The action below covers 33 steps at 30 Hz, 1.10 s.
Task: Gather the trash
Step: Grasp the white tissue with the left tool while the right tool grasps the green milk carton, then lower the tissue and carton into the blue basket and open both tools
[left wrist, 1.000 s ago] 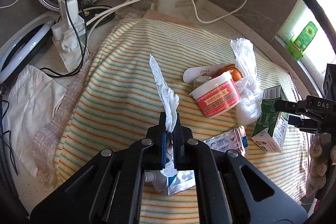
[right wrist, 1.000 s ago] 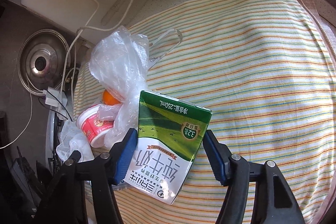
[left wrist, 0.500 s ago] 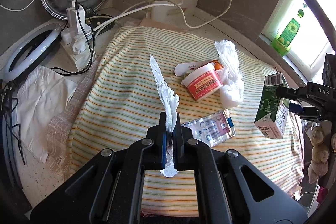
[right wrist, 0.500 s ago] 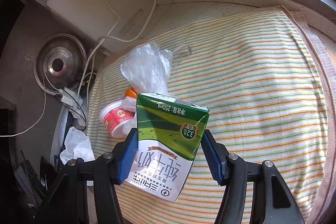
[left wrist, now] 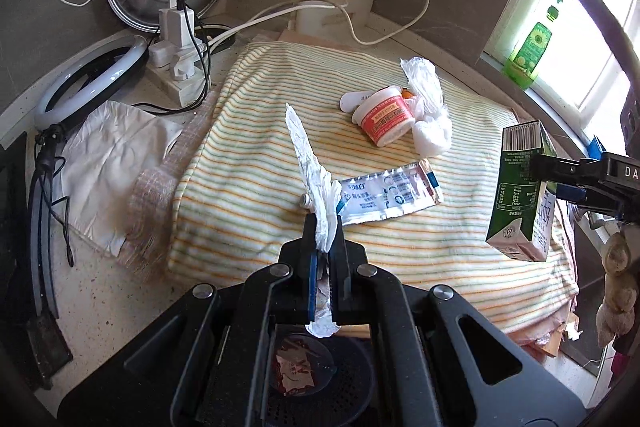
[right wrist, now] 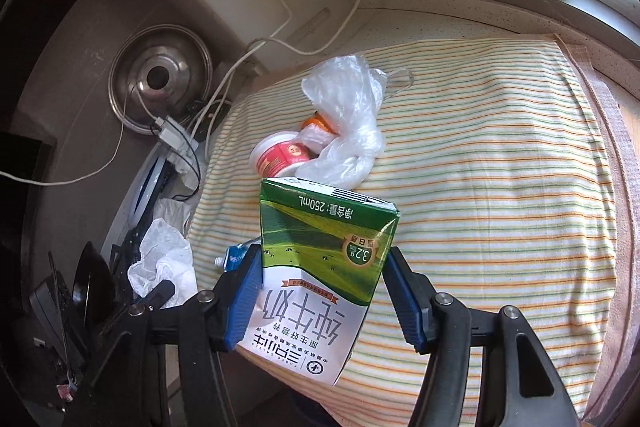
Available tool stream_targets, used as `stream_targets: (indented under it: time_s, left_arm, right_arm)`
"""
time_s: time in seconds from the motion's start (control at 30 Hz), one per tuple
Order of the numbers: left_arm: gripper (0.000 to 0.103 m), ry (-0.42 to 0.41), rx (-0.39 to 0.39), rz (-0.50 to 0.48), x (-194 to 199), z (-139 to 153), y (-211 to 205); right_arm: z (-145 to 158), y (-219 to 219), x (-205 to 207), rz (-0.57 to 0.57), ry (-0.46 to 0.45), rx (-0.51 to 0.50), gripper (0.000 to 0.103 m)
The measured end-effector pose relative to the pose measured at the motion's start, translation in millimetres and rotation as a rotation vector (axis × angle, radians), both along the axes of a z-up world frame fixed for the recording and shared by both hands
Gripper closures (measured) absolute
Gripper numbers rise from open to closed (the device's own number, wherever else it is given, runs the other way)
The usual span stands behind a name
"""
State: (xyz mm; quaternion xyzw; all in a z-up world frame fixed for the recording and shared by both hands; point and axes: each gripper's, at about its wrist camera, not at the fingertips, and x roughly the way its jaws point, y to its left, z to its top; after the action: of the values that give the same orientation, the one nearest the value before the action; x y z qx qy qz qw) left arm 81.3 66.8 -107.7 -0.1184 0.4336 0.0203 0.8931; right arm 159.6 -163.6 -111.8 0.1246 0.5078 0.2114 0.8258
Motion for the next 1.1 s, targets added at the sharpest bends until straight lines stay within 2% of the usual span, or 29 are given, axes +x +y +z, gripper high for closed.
stream_targets:
  time_s: [0.2, 0.33, 0.77, 1.1]
  left_arm:
    - [0.101, 0.011, -0.015, 0.003, -32.1, -4.8, 2.4]
    - [0.101, 0.028, -0.020, 0.001, -52.3, -12.2, 3.7]
    - [0.101, 0.107, -0.053, -0.004, -110.2, -47.3, 11.2]
    - [0.101, 0.183, -0.075, -0.025, -133.4, -85.8, 8.8]
  right_arm:
    - [0.7, 18.1, -40.2, 0.073, -0.041, -0.048, 0.041]
    - [-6.7, 26.6, -63.8, 0.106, -0.034, -0.060, 0.041]
    - [-45.3, 63.4, -129.6, 0.204, 0.015, -0.120, 0.041]
    - [-80.3, 84.5, -161.6, 0.246, 0.046, -0.180, 0.041]
